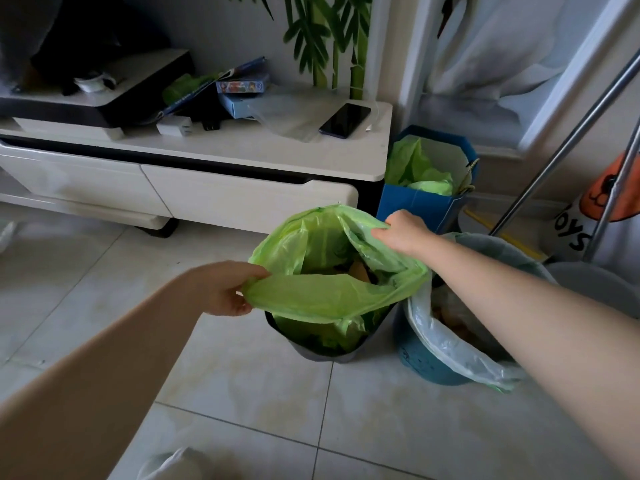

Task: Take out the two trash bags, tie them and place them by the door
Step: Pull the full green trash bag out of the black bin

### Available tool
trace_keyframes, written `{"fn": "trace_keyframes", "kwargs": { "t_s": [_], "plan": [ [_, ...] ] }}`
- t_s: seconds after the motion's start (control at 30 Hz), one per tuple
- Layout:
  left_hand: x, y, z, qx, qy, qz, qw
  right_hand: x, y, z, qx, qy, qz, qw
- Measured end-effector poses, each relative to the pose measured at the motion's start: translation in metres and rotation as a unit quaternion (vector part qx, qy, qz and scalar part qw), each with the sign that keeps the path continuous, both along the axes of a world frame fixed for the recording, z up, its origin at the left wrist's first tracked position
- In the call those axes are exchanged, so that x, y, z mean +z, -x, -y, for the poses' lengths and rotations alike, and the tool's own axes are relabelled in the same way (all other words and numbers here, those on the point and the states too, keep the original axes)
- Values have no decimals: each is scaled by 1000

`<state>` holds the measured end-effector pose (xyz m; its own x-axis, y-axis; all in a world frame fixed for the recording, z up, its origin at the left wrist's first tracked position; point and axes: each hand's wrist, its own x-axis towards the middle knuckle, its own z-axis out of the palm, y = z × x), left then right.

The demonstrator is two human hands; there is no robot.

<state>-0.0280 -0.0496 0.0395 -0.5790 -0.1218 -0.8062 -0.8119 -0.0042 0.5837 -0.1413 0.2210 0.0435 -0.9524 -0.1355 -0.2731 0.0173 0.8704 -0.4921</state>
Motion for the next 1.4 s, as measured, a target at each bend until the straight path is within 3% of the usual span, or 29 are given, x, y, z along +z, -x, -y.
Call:
{"fn": "trace_keyframes", "kwargs": {
  "t_s": [0.23,0.33,0.43,0.53,0.67,0.77,0.87,1.07,1.4],
  "plan": [
    [25,0,2,36,-18,-75,996,18,-1,-8,46,90,-111,989],
    [41,-3,9,66,-25,-123,990,33,-9,-27,68,79,-121,987],
    [46,-19,14,77,-22,-134,988,46,-22,-49,79,22,-68,994],
    [44,-40,9,24,-11,-121,992,57,-36,-63,69,2,16,997],
    [61,-37,0,109,26,-212,971,71,-42,-60,-26,201,81,976],
    [88,-26,-11,183,43,-277,942,90,-40,-52,-135,362,54,921],
    [120,-15,-19,217,67,-324,919,120,-37,-46,-183,456,5,871],
    [185,-12,-16,254,79,-409,873,193,-51,-53,-165,524,-83,831],
    [248,-66,-22,184,79,-446,872,264,-125,-82,-109,493,-130,853]
  ]
}}
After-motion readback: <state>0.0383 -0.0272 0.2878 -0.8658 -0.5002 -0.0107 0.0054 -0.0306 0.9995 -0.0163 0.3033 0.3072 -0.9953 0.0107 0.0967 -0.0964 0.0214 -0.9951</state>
